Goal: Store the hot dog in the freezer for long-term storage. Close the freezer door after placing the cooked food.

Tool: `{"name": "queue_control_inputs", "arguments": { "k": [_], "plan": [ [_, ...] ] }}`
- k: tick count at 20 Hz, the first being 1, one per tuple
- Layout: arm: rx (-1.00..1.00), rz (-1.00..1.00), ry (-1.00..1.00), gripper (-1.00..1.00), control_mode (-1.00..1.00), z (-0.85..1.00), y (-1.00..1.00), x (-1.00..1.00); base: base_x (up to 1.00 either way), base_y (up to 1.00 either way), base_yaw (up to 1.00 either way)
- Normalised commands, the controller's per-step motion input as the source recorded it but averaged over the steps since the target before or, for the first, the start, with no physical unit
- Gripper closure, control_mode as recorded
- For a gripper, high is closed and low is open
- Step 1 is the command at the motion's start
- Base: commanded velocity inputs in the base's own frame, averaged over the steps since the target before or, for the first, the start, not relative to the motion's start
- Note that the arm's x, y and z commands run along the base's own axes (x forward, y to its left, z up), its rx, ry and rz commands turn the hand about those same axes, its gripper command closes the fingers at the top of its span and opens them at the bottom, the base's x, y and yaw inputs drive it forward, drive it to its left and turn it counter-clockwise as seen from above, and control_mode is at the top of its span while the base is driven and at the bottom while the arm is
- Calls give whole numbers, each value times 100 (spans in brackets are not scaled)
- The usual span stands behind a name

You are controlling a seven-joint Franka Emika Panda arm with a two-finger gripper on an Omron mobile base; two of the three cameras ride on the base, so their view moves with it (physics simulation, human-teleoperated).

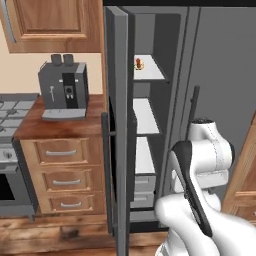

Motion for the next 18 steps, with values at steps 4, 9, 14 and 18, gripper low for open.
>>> {"name": "queue_control_inputs", "arguments": {
  "k": [4, 9, 14, 18],
  "plan": [
    [0, -8, -1, -100, -100, -1, 34, 0, 0, 13, -4],
    [0, -12, -13, -100, -100, 0, 59, 0, 0, 0, 0],
    [-4, -20, -27, -100, -100, 0, 87, 8, 0, 0, 0],
    [-17, -23, -46, -100, -100, 0, 74, 44, 0, 0, 0]
  ]
}}
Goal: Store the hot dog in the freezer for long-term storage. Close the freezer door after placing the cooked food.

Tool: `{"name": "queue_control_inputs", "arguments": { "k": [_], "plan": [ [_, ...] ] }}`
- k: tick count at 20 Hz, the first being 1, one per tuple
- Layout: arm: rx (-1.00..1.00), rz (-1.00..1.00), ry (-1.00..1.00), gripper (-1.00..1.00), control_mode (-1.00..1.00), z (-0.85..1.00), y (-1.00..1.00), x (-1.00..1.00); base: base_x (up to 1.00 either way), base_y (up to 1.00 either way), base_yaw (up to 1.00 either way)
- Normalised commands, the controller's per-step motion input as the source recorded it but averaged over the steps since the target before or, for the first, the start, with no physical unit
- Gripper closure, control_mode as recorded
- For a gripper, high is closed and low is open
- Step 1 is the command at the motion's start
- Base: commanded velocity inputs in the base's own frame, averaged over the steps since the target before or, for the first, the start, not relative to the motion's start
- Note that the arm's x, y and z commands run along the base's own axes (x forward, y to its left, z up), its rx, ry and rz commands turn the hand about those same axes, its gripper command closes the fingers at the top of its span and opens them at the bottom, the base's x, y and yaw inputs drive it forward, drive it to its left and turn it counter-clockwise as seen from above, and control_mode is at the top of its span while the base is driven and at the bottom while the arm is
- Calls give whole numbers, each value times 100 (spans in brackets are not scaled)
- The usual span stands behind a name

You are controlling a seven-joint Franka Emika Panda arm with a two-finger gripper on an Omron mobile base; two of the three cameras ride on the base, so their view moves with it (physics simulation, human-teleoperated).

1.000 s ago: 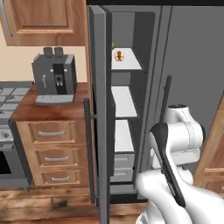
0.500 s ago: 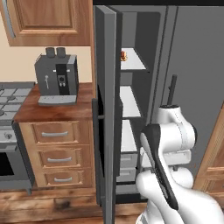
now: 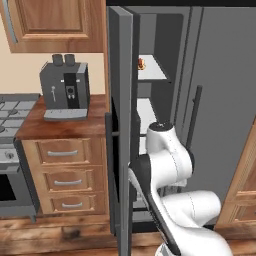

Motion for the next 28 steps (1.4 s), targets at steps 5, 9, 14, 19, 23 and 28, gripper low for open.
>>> {"name": "queue_control_inputs", "arguments": {
  "k": [5, 9, 14, 19, 23, 28],
  "plan": [
    [-34, -25, -57, -100, -100, 0, 92, 54, 0, 0, 0],
    [-41, -33, -41, -100, -100, 0, 100, 58, 0, 0, 0],
    [-35, -34, -39, -100, -100, 0, 100, 43, 0, 0, 0],
    [-7, -24, -7, -100, -100, 0, 54, 33, 0, 0, 0],
    [0, -17, 0, -100, -100, 0, 24, 57, 0, 0, 0],
    [-2, -14, 0, -100, -100, -2, 15, 77, 0, 0, 0]
  ]
}}
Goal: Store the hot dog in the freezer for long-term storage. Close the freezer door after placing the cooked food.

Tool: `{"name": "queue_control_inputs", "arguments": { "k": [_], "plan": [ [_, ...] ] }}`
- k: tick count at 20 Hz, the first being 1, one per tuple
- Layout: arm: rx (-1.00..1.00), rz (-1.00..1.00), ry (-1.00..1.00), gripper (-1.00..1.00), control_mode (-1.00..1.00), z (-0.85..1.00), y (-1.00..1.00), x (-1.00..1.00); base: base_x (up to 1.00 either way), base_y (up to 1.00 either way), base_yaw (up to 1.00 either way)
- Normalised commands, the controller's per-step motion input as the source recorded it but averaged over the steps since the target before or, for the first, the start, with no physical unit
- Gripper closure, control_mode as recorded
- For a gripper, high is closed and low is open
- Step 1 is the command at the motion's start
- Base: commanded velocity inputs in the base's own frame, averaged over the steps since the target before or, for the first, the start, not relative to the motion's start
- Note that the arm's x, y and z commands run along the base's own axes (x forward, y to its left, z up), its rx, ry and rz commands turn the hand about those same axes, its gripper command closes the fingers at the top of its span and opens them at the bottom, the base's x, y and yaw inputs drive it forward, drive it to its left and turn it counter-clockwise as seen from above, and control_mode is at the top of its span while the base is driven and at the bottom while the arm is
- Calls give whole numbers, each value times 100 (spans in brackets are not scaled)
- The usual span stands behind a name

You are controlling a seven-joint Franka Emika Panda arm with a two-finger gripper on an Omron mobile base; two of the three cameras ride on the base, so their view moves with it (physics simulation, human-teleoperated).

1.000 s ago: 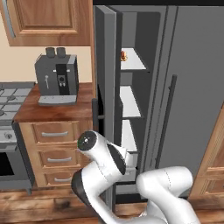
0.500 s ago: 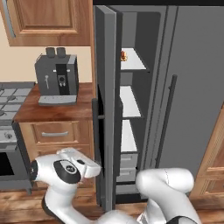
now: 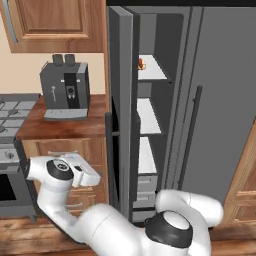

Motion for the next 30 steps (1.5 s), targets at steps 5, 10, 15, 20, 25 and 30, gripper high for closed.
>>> {"name": "queue_control_inputs", "arguments": {
  "k": [5, 10, 15, 20, 25, 30],
  "plan": [
    [-7, -2, 0, -100, -100, -17, 0, 70, 0, 0, 0],
    [-8, -5, 1, -100, -100, -19, 0, 55, 0, 0, 0],
    [-1, -5, 11, -100, -100, -4, -28, 11, 0, 0, 0],
    [0, -20, 5, -100, -100, 0, -16, -51, 0, 0, 0],
    [0, -18, 0, -100, -100, 0, -14, -40, 0, 0, 0],
    [0, -6, 1, -100, -100, 0, -17, -1, 0, 0, 0]
  ]
}}
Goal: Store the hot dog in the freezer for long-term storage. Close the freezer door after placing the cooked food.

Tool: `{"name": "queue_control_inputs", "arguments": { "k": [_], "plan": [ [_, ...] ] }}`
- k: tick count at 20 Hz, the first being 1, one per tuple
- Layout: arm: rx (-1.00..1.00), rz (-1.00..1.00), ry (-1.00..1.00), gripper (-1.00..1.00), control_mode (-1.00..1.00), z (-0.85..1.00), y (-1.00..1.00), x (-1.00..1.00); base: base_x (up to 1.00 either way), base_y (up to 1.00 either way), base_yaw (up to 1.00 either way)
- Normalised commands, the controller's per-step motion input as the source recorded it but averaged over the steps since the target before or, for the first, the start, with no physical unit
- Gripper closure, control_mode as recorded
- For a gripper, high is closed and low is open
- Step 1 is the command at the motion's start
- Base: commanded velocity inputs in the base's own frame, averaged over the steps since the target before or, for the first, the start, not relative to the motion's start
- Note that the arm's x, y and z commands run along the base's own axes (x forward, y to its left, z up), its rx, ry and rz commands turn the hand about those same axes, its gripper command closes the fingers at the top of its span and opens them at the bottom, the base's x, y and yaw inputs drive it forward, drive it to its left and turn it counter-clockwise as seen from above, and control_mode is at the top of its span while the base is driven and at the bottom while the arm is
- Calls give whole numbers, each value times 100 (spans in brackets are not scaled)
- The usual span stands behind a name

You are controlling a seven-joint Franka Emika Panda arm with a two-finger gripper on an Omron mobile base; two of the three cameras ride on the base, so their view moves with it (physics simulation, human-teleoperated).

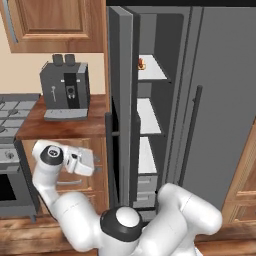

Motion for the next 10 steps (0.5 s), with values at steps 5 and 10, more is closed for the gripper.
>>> {"name": "queue_control_inputs", "arguments": {
  "k": [5, 10],
  "plan": [
    [0, 0, 5, -100, -100, 0, 0, 28, 0, 0, 0],
    [0, 0, 7, -100, -100, 0, -14, 3, 0, 0, 0]
  ]
}}
